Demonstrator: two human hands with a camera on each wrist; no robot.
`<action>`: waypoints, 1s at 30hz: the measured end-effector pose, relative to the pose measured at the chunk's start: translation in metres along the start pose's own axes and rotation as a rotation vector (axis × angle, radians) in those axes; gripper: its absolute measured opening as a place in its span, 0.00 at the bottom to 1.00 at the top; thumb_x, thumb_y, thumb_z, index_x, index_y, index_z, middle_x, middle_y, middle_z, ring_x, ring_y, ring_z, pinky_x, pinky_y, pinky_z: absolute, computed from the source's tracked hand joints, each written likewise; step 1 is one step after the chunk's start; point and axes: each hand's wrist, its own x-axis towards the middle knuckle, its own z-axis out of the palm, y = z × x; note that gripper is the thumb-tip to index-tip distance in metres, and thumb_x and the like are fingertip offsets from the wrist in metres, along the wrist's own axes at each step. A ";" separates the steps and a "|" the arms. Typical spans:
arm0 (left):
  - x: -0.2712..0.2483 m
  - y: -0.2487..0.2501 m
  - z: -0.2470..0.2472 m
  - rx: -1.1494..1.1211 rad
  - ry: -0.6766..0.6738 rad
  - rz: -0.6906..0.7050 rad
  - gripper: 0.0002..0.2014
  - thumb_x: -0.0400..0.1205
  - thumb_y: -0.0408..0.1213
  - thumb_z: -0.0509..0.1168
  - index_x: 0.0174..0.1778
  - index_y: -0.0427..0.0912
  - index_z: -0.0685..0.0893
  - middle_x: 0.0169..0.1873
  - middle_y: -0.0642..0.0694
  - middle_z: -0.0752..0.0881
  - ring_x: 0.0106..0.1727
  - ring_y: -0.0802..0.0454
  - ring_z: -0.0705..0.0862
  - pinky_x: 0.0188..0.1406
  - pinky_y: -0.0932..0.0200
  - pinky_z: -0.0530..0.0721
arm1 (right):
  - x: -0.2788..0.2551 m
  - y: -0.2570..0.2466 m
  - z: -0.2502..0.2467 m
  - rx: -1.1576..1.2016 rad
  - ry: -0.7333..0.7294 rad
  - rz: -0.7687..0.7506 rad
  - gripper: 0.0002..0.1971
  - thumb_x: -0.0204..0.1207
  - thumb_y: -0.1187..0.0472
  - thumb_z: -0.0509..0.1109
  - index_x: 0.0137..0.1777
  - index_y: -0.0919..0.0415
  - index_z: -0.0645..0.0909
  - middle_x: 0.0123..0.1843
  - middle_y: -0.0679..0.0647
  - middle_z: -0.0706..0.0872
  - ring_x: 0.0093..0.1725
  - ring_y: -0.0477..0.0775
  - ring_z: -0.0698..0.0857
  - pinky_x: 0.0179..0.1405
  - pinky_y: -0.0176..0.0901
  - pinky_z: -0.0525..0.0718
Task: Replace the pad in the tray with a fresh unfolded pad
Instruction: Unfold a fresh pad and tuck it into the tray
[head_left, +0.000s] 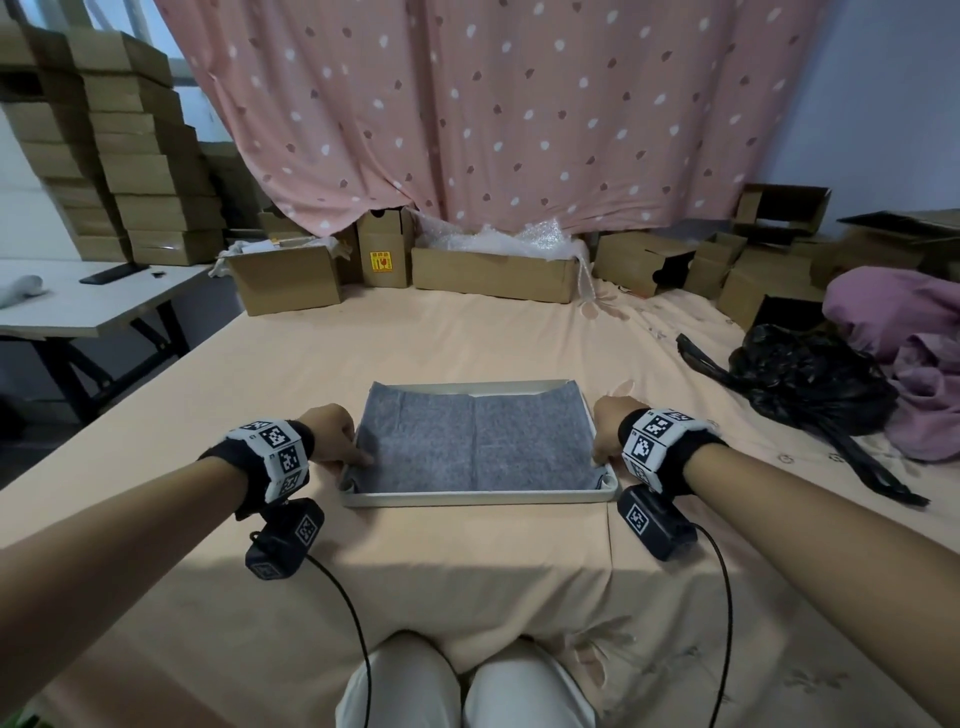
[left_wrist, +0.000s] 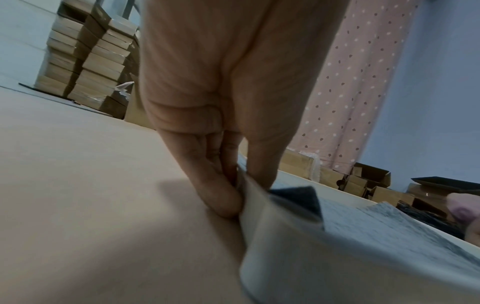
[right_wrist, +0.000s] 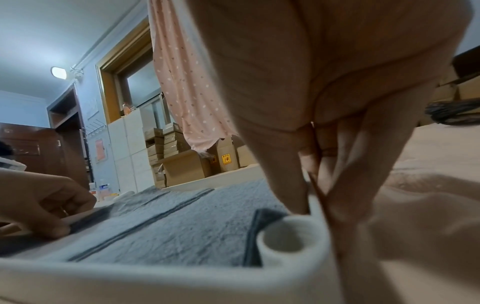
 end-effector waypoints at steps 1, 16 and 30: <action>-0.004 -0.001 -0.003 0.022 0.007 0.016 0.17 0.74 0.52 0.73 0.32 0.44 0.78 0.32 0.48 0.85 0.34 0.51 0.80 0.32 0.61 0.77 | -0.005 0.002 -0.002 0.012 0.024 -0.017 0.12 0.68 0.57 0.79 0.46 0.60 0.81 0.47 0.57 0.86 0.48 0.59 0.86 0.45 0.43 0.82; -0.054 -0.018 0.002 0.288 -0.055 0.617 0.14 0.83 0.33 0.58 0.58 0.45 0.86 0.56 0.52 0.84 0.56 0.53 0.82 0.57 0.66 0.74 | -0.045 0.036 0.018 -0.103 0.048 -0.607 0.08 0.70 0.59 0.71 0.47 0.58 0.89 0.41 0.44 0.81 0.41 0.46 0.79 0.43 0.39 0.77; -0.039 -0.007 -0.002 0.393 -0.101 0.610 0.11 0.82 0.45 0.60 0.52 0.51 0.86 0.40 0.61 0.76 0.44 0.60 0.75 0.51 0.67 0.74 | -0.020 0.027 0.014 -0.166 -0.034 -0.621 0.06 0.66 0.58 0.78 0.43 0.54 0.90 0.30 0.41 0.78 0.38 0.45 0.80 0.32 0.29 0.70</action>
